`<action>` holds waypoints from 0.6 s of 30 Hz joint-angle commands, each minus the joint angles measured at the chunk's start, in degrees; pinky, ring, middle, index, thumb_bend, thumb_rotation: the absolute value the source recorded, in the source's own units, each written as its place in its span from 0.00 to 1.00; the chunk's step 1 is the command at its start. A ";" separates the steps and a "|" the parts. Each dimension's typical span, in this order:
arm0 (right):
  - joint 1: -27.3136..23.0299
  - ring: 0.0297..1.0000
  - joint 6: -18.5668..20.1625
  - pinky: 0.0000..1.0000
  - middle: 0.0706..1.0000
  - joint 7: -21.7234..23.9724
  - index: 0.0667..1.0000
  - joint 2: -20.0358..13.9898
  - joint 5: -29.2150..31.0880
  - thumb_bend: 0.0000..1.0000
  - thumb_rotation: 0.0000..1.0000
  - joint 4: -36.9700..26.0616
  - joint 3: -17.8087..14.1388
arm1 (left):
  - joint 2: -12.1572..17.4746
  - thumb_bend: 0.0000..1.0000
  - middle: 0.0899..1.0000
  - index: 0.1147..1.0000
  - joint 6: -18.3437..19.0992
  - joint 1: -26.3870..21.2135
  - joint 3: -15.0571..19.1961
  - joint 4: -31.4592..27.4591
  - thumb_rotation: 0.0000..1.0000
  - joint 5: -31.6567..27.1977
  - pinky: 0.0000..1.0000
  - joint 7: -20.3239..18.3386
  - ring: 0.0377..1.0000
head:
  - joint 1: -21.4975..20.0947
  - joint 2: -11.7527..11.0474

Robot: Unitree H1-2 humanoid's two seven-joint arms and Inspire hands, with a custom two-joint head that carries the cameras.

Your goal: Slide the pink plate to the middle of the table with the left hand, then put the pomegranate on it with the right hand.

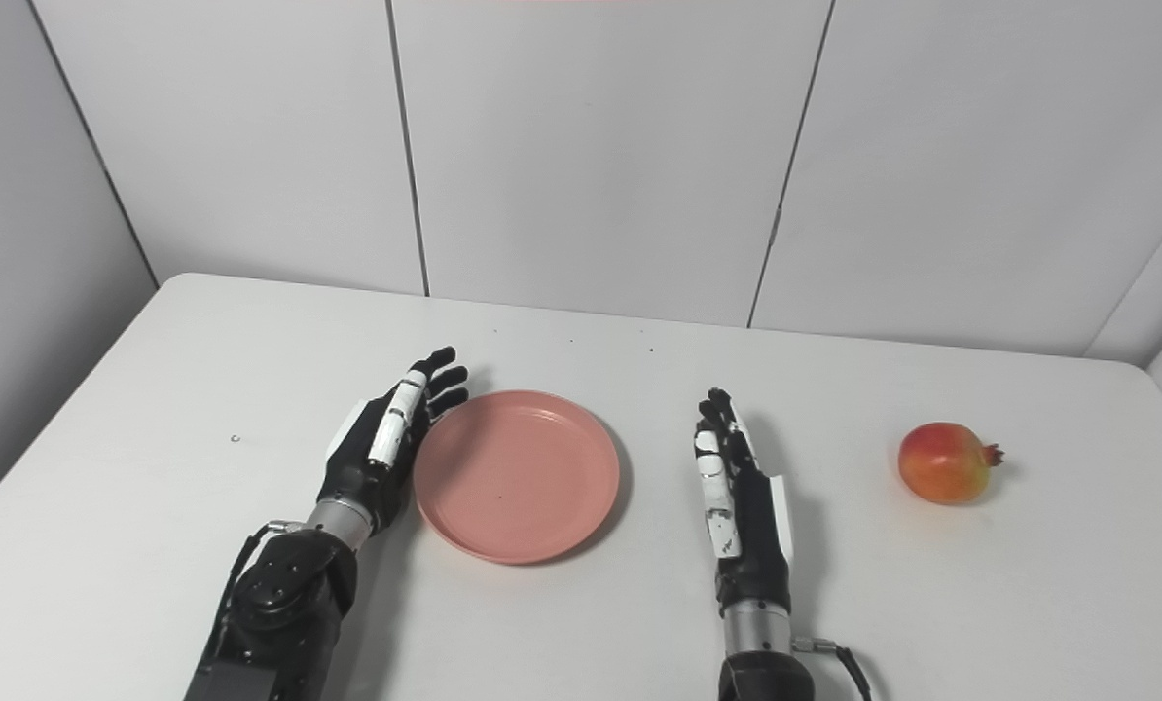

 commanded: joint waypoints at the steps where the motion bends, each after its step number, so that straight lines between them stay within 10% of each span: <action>1: 0.53 0.91 0.09 0.96 0.91 0.12 0.91 0.29 0.28 0.58 1.00 -0.31 0.14 | -0.91 0.29 0.90 0.88 1.08 -0.88 -0.28 -2.23 1.00 -0.62 0.88 -0.15 0.89 | 0.06 -0.05; 8: 0.49 0.91 0.03 0.95 0.91 -0.12 0.91 0.38 -0.12 0.58 1.00 -0.29 0.29 | -3.88 0.31 0.93 0.91 3.28 -0.17 0.32 -3.46 1.00 -2.05 0.93 0.86 0.93 | -0.41 -0.10; 18: 0.88 0.91 -0.09 0.96 0.91 -0.50 0.91 0.54 -0.57 0.58 1.00 -0.48 0.35 | -6.79 0.29 0.90 0.86 -2.74 1.40 -0.90 -2.16 1.00 -0.68 0.91 1.92 0.92 | -1.58 -0.27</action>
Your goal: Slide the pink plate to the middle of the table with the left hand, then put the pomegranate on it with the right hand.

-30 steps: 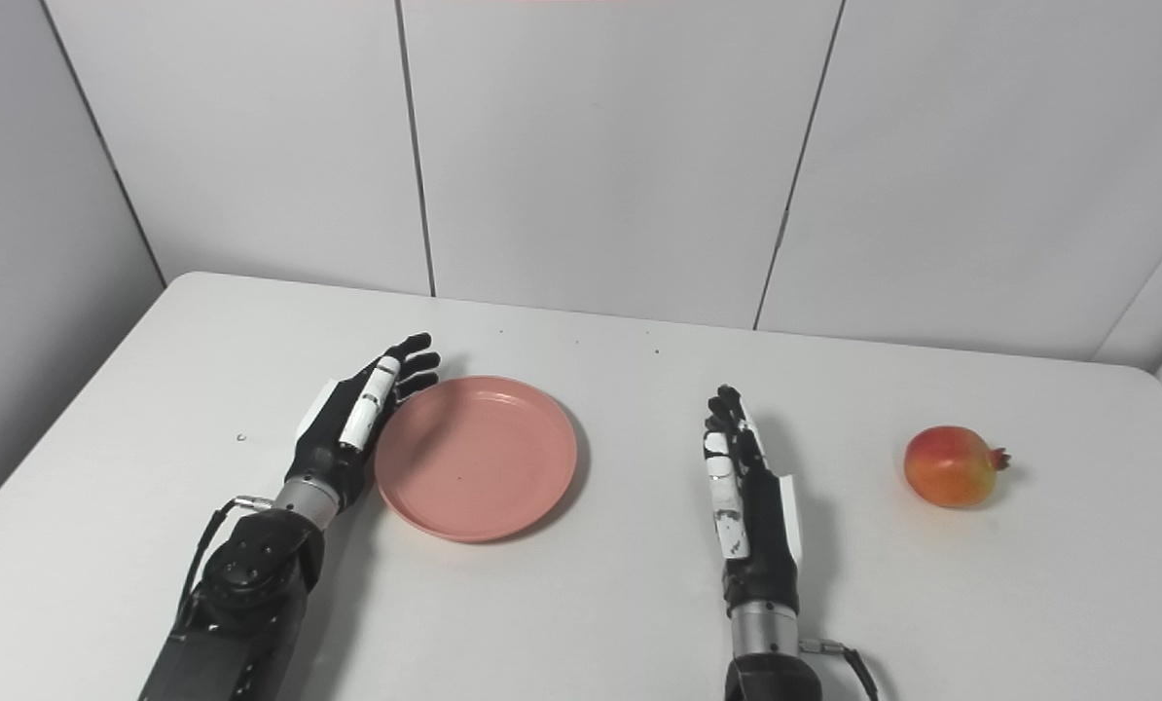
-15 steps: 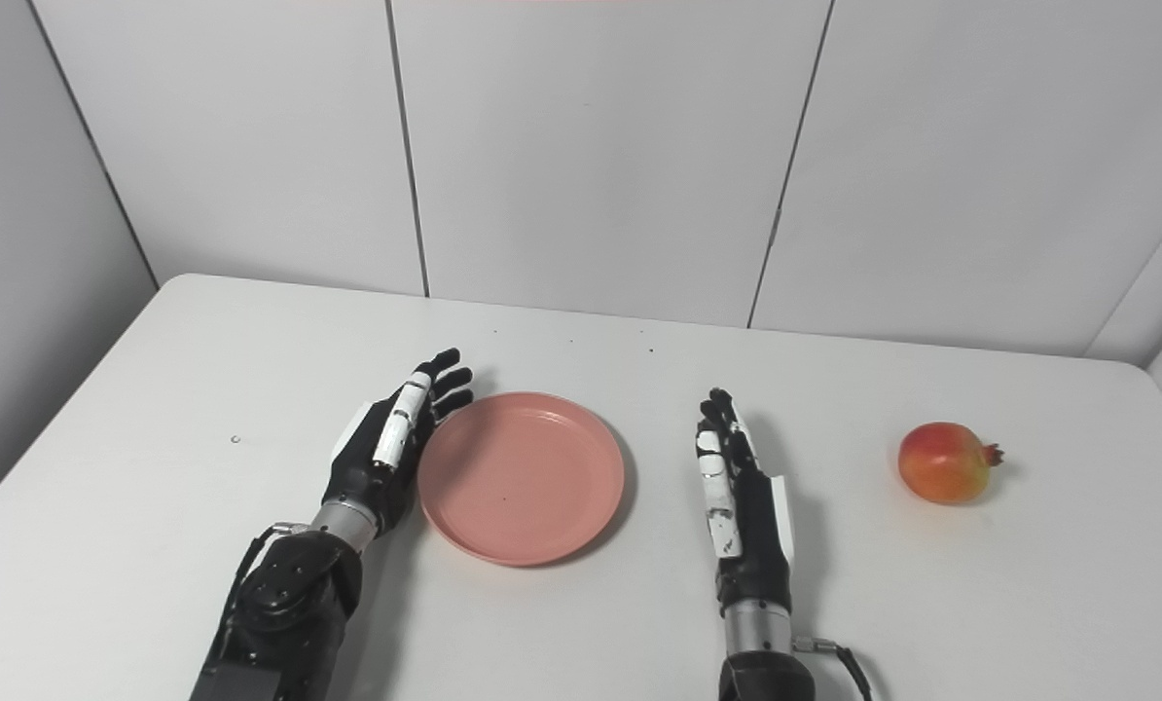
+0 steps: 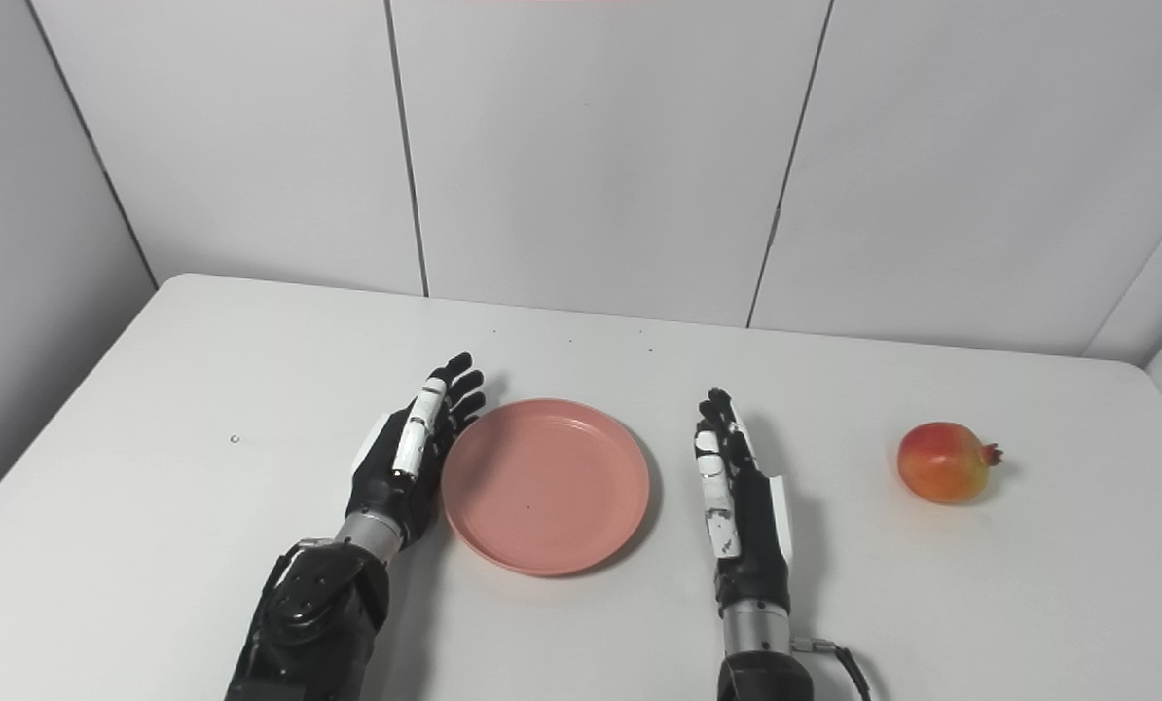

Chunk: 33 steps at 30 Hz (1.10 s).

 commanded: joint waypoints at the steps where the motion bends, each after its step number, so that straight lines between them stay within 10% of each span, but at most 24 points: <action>1: 0.75 0.91 -0.26 0.96 0.91 -0.39 0.91 0.49 -0.29 0.58 1.00 -0.32 0.32 | -1.14 0.29 0.90 0.86 -3.27 -0.28 -1.19 -0.38 0.99 0.44 0.91 -0.28 0.91 | -0.01 -0.02; 33: 0.76 0.91 -1.21 0.93 0.90 -2.85 0.90 2.35 -0.96 0.54 1.00 -0.56 0.19 | 1.72 0.29 0.88 0.86 -6.15 1.38 -4.51 -0.90 1.00 -0.35 0.88 -5.55 0.89 | -2.33 0.63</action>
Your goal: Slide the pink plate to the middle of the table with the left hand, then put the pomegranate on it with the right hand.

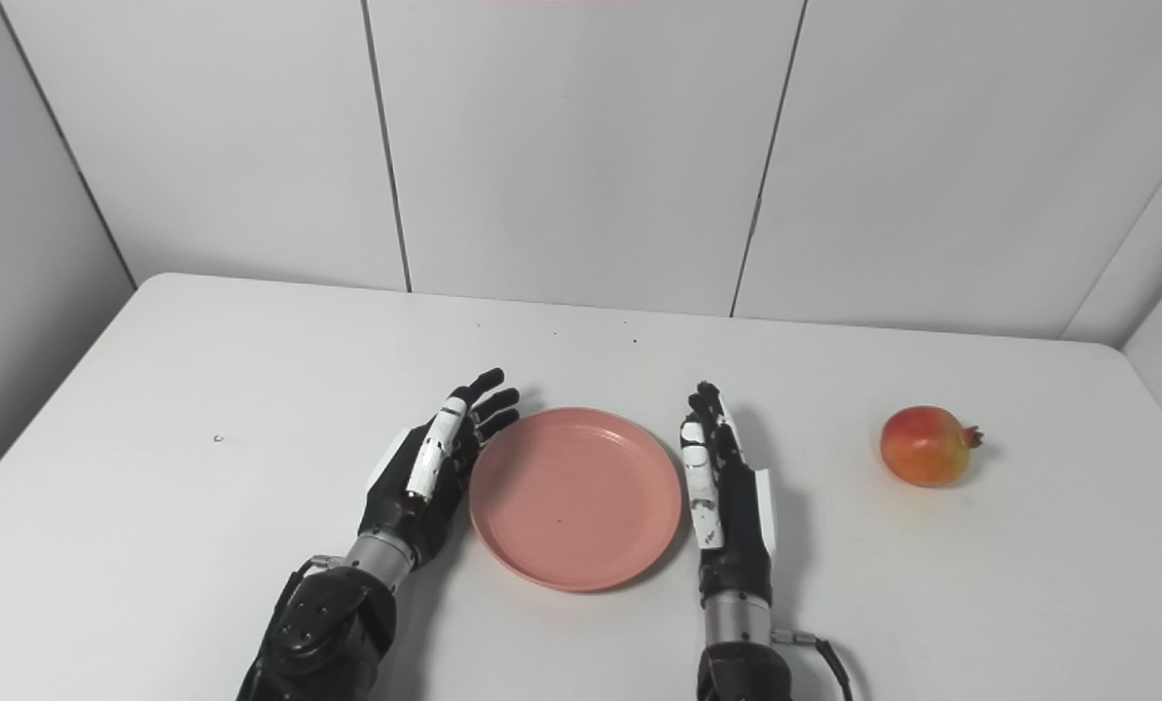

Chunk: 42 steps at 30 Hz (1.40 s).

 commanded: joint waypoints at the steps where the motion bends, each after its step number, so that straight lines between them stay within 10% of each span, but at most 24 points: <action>1: 0.06 0.90 -1.05 0.93 0.90 -0.33 0.90 0.70 0.28 0.55 1.00 -0.23 0.11 | -0.11 0.29 0.88 0.87 -2.85 -0.76 -0.52 -0.95 1.00 0.72 0.88 -0.50 0.89 | -0.02 -0.08; 31: -1.12 0.91 -2.73 0.88 0.90 -7.96 0.91 -4.76 -11.66 0.55 0.99 -9.96 -2.54 | -0.58 0.27 0.88 0.86 -9.09 -1.90 0.31 3.93 1.00 3.30 0.88 2.11 0.89 | 0.36 0.08; 42: -1.93 0.87 -2.09 0.81 0.87 -9.26 0.88 -5.53 -12.48 0.60 0.83 -10.92 -4.35 | 0.23 0.26 0.87 0.85 -8.53 -1.65 0.56 3.34 1.00 3.58 0.87 2.07 0.88 | -4.19 -0.39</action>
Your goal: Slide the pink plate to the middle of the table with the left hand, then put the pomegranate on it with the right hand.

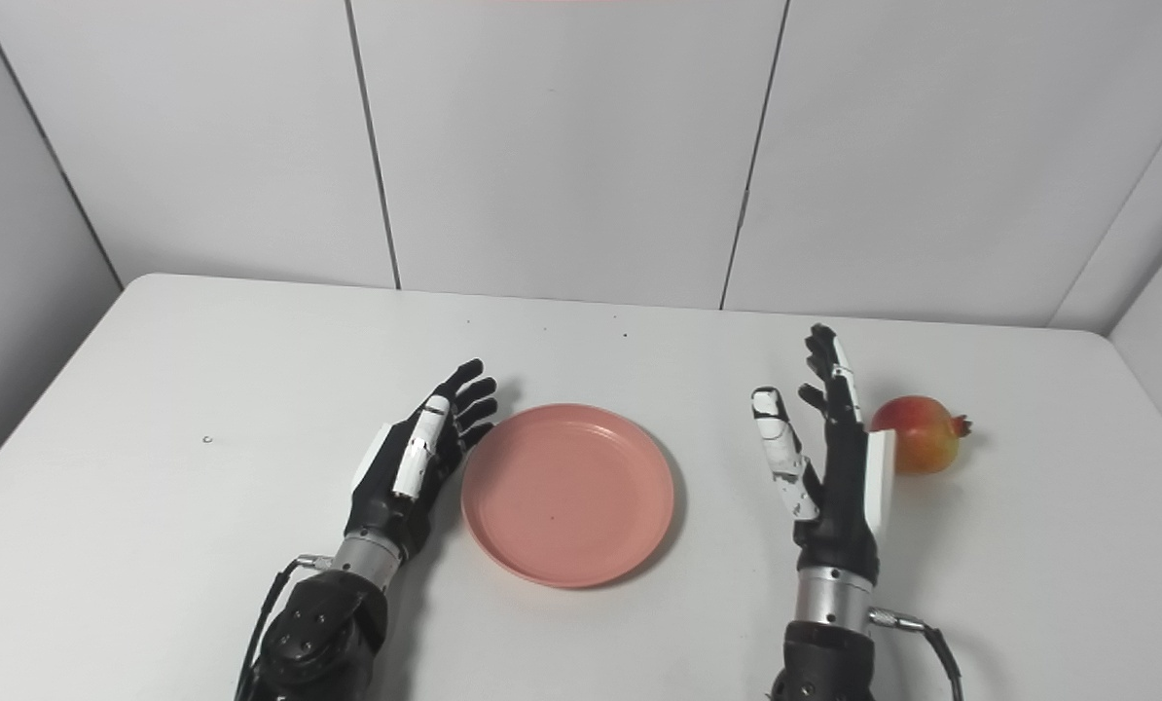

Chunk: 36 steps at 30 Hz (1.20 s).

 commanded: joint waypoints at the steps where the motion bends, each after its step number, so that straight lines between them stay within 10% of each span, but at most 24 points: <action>1: -2.34 0.88 -0.93 0.81 0.87 -0.84 0.88 0.13 -0.27 0.60 0.82 -1.15 -0.18 | 0.27 0.26 0.87 0.85 -0.77 -1.36 0.17 -0.97 1.00 0.23 0.87 -0.11 0.88 | -1.20 -0.21; 24: -5.15 0.87 -0.04 0.83 0.88 -3.83 0.89 -2.66 -6.10 0.60 0.53 -1.75 -1.93 | 1.21 0.32 0.87 0.86 -3.32 -1.27 2.18 1.21 0.83 -3.62 0.86 -1.49 0.88 | -5.99 -1.29; 36: -7.84 0.88 7.84 0.83 0.87 -3.73 0.87 -7.60 -9.23 0.66 0.43 -1.73 -6.26 | 1.25 0.31 0.87 0.86 -2.82 -1.26 2.22 1.16 0.84 -3.89 0.87 -1.53 0.89 | -6.30 -1.81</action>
